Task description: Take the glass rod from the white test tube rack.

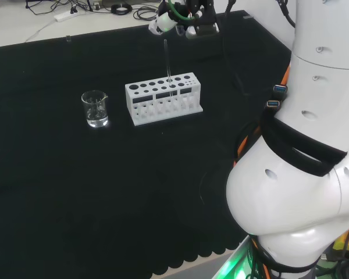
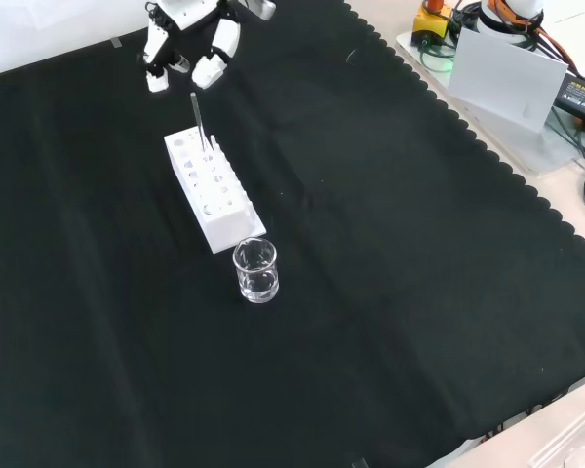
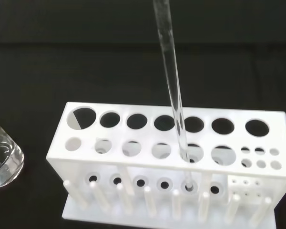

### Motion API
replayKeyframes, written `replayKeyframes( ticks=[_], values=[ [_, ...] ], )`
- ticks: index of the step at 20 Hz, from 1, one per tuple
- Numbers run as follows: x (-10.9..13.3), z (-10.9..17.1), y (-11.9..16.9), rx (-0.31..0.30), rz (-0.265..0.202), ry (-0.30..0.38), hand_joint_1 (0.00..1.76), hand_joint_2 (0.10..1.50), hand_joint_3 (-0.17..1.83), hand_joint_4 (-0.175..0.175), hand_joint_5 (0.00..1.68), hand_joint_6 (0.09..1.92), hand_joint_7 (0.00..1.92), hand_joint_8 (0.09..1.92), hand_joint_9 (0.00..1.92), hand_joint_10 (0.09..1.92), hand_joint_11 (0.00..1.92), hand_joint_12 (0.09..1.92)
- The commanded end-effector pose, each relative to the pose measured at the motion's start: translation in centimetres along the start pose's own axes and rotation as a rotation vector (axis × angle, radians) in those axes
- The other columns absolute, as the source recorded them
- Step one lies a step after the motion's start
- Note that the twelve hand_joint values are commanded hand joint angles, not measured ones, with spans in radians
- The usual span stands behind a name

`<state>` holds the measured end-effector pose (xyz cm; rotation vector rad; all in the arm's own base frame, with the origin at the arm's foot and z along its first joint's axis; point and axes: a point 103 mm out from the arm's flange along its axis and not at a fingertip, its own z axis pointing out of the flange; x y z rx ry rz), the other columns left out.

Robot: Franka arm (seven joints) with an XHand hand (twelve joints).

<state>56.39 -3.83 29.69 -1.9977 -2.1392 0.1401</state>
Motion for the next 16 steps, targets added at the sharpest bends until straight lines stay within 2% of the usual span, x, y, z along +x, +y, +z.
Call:
replayKeyframes(
  ticks=[1,6,9,13,16],
  values=[
    [-1.2,1.0,0.4,0.017,0.01,-0.007,0.49,1.01,0.46,-0.175,0.36,0.76,0.61,0.84,1.1,0.91,1.0,1.17],
    [-1.9,1.7,0.6,0.026,0.017,-0.027,0.49,0.98,0.47,-0.175,0.35,0.81,0.63,0.86,1.15,0.88,1.04,1.15],
    [-1.9,2.1,0.7,0.031,0.018,-0.017,0.49,0.97,0.47,-0.175,0.34,0.81,0.65,0.87,1.16,0.88,1.06,1.15],
    [-1.8,2.7,0.9,0.039,0.029,-0.007,0.31,0.95,0.47,-0.175,0.33,0.82,0.67,0.88,1.2,0.86,1.09,1.13],
    [-1.8,3.0,1.1,0.053,0.037,-0.017,0.26,0.95,0.46,-0.175,0.34,0.83,0.69,0.88,1.22,0.86,1.11,1.12]
  ],
)
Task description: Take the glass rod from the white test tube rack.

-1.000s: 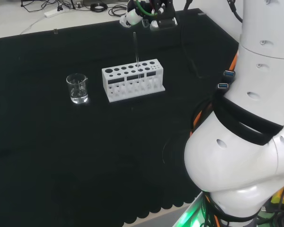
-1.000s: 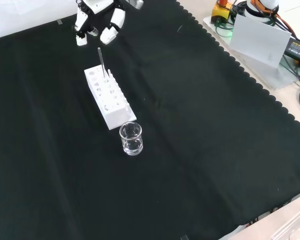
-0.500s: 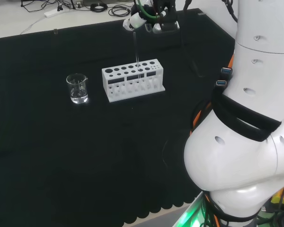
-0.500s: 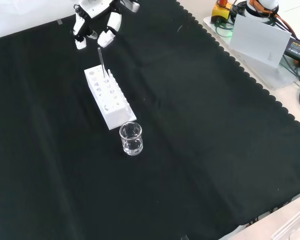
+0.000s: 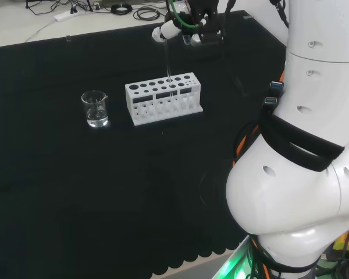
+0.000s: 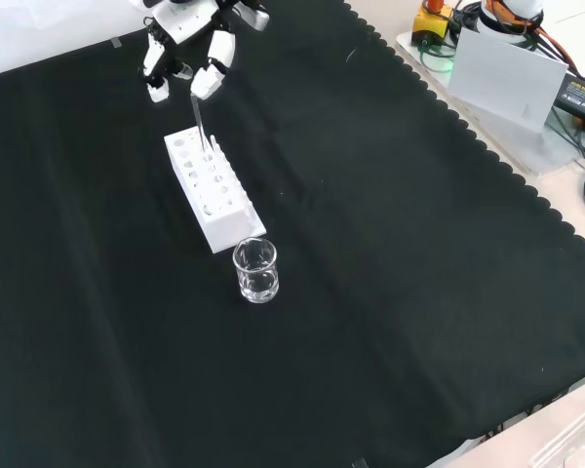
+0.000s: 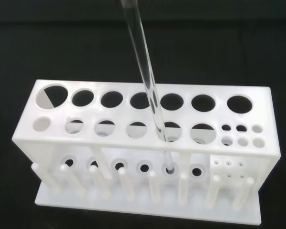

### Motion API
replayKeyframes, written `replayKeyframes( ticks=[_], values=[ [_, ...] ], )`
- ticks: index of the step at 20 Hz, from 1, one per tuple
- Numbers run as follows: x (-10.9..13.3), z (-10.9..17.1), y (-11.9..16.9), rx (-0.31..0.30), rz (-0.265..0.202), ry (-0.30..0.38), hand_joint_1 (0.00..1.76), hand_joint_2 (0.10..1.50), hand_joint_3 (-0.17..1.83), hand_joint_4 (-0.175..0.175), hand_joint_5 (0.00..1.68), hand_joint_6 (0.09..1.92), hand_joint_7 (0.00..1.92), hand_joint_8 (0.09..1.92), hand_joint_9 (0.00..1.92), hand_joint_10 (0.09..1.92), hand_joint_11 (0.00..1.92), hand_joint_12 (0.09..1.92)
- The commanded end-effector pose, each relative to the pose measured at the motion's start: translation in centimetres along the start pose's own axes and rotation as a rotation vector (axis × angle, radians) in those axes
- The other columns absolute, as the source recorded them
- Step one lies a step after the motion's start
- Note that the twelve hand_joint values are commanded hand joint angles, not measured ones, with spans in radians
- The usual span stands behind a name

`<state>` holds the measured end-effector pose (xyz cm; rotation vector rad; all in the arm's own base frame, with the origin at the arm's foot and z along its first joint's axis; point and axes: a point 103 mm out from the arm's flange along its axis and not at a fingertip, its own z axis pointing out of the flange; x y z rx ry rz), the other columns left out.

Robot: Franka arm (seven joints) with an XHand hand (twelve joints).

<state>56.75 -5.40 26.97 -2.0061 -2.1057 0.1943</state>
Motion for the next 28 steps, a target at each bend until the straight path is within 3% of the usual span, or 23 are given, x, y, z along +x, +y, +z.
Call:
replayKeyframes(
  ticks=[1,8,13,17,28],
  values=[
    [0.1,0.7,0.4,0.021,0.016,-0.006,0.26,0.95,0.46,-0.175,0.34,0.83,0.69,0.89,1.22,0.86,1.12,1.12],
    [0.5,1.3,0.2,0.029,0.01,-0.028,0.29,0.94,0.44,-0.175,0.34,0.85,0.7,0.89,1.24,0.86,1.14,1.11],
    [0.6,1.5,0.3,0.003,0.01,-0.018,0.67,0.91,0.43,-0.175,0.46,0.95,0.74,0.92,1.27,0.86,1.2,1.07],
    [1.0,1.3,0.8,-0.009,0.015,0.021,0.84,0.87,0.49,-0.175,0.64,0.97,0.82,0.99,1.38,0.82,1.34,0.96],
    [2.1,1.7,0.9,-0.018,0.006,0.011,0.96,0.81,0.63,-0.175,0.71,0.95,0.92,1.04,1.49,0.71,1.54,0.8]
  ],
)
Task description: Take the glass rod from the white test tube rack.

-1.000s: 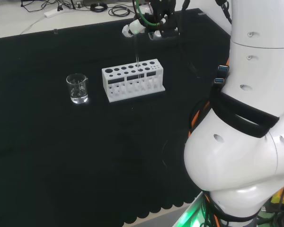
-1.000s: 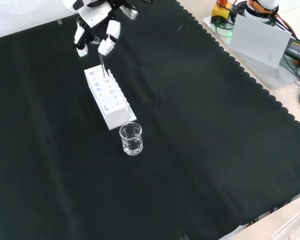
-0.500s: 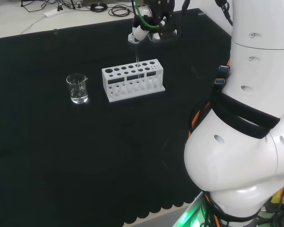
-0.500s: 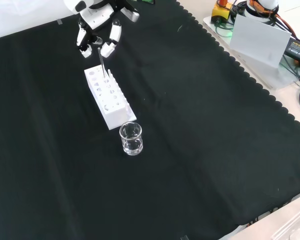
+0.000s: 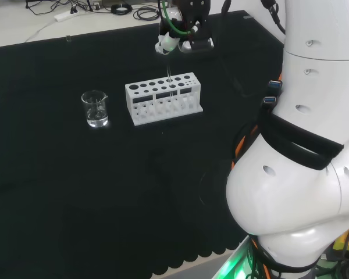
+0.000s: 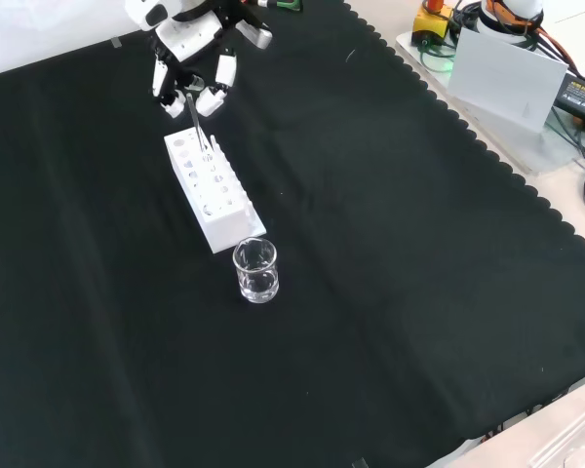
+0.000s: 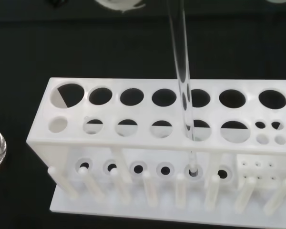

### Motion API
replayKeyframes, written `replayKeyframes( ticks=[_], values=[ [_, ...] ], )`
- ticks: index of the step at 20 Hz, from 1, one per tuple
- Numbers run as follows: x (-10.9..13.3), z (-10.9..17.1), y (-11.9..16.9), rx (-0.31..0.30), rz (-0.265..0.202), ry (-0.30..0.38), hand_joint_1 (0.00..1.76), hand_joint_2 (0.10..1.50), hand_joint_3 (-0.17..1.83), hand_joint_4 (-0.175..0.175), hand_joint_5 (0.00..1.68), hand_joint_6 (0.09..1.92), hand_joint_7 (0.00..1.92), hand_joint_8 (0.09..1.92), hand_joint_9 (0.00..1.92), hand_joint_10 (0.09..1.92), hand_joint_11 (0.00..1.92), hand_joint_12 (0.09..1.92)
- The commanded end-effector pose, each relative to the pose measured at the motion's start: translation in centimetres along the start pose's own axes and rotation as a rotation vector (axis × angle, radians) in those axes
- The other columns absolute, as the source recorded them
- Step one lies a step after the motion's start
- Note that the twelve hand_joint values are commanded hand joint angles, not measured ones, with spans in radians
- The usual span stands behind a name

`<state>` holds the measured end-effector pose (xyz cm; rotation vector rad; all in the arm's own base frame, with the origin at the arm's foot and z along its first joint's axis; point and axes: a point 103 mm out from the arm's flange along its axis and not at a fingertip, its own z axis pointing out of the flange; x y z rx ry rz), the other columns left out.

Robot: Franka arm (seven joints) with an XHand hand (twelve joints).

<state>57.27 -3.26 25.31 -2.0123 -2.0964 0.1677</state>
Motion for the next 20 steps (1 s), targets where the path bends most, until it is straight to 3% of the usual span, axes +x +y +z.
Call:
replayKeyframes(
  ticks=[1,3,5,7,11,16,20],
  values=[
    [0.1,0.1,-0.2,-0.014,0.0,-0.005,0.98,0.8,0.64,-0.175,0.72,0.95,0.94,1.04,1.49,0.71,1.55,0.79],
    [0.1,-0.1,-0.3,-0.031,0.017,0.0,1.03,0.79,0.65,-0.175,0.76,0.93,0.98,1.05,1.5,0.71,1.6,0.73],
    [0.0,-0.4,-0.4,-0.067,0.027,0.04,1.1,0.94,0.4,-0.175,0.86,1.05,1.03,1.08,1.52,0.72,1.68,0.64],
    [0.0,-0.8,-0.5,-0.117,0.059,0.123,1.18,1.01,0.23,-0.175,0.93,1.0,1.07,1.09,1.52,0.75,1.7,0.55],
    [0.5,-1.3,-0.6,-0.202,0.062,0.178,1.28,0.83,0.53,-0.175,1.0,0.88,1.12,1.13,1.51,0.84,1.65,0.47],
    [0.9,-1.8,-0.7,-0.271,0.054,0.154,1.3,0.69,0.71,-0.175,1.13,0.72,1.2,1.06,1.55,0.83,1.66,0.47],
    [2.5,-3.7,-1.9,-0.278,0.05,0.046,1.32,0.62,0.77,-0.175,1.24,0.54,1.26,1.01,1.59,0.81,1.67,0.5]
  ],
)
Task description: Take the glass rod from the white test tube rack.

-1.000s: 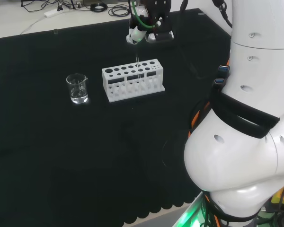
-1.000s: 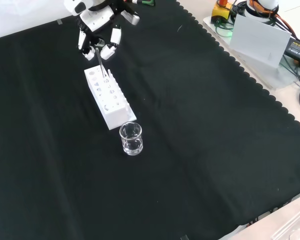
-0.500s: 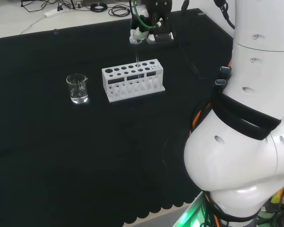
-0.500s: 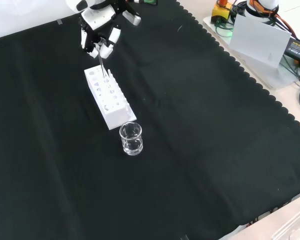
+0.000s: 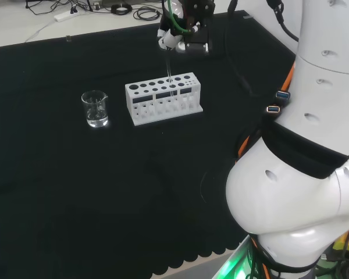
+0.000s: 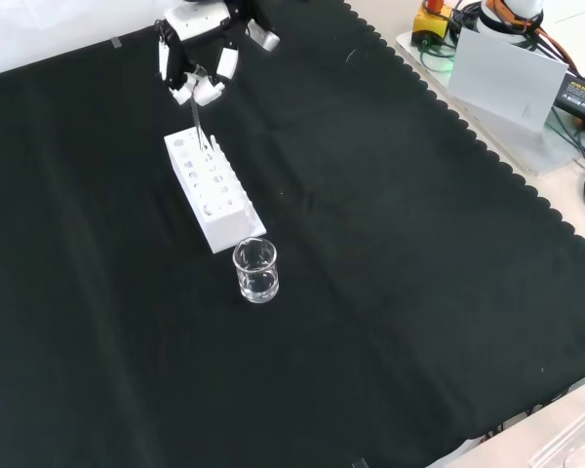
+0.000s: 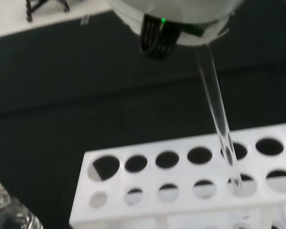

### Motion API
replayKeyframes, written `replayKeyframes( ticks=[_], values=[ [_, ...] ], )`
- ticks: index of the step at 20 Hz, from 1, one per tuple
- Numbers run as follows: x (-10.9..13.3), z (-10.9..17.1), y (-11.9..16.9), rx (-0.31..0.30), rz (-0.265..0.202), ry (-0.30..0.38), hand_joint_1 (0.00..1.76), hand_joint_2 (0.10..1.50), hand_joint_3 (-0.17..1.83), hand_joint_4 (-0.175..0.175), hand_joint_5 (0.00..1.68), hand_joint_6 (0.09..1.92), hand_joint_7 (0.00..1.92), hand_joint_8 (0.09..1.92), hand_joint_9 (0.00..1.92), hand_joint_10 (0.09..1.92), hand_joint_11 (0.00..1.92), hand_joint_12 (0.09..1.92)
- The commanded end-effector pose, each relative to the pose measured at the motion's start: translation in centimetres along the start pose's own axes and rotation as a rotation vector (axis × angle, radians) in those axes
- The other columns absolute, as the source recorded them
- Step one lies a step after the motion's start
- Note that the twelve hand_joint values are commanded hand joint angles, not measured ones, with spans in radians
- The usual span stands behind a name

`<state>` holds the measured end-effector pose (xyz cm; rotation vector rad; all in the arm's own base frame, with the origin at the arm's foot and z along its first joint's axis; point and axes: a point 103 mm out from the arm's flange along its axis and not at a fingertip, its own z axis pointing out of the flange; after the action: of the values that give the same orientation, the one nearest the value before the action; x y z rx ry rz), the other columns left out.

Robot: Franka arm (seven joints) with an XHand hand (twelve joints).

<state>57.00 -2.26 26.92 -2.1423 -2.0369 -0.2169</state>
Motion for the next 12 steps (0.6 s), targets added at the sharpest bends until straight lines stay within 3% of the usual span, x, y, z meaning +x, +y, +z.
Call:
replayKeyframes(
  ticks=[1,12],
  values=[
    [2.1,-2.8,-1.1,-0.044,-0.03,-0.119,1.32,0.62,0.77,-0.175,1.26,0.5,1.26,1.0,1.6,0.8,1.67,0.51],
    [3.8,-7.7,-4.1,-0.028,0.008,-0.197,1.33,0.61,0.77,-0.175,1.34,0.33,1.27,1.0,1.63,0.78,1.67,0.54]
  ],
)
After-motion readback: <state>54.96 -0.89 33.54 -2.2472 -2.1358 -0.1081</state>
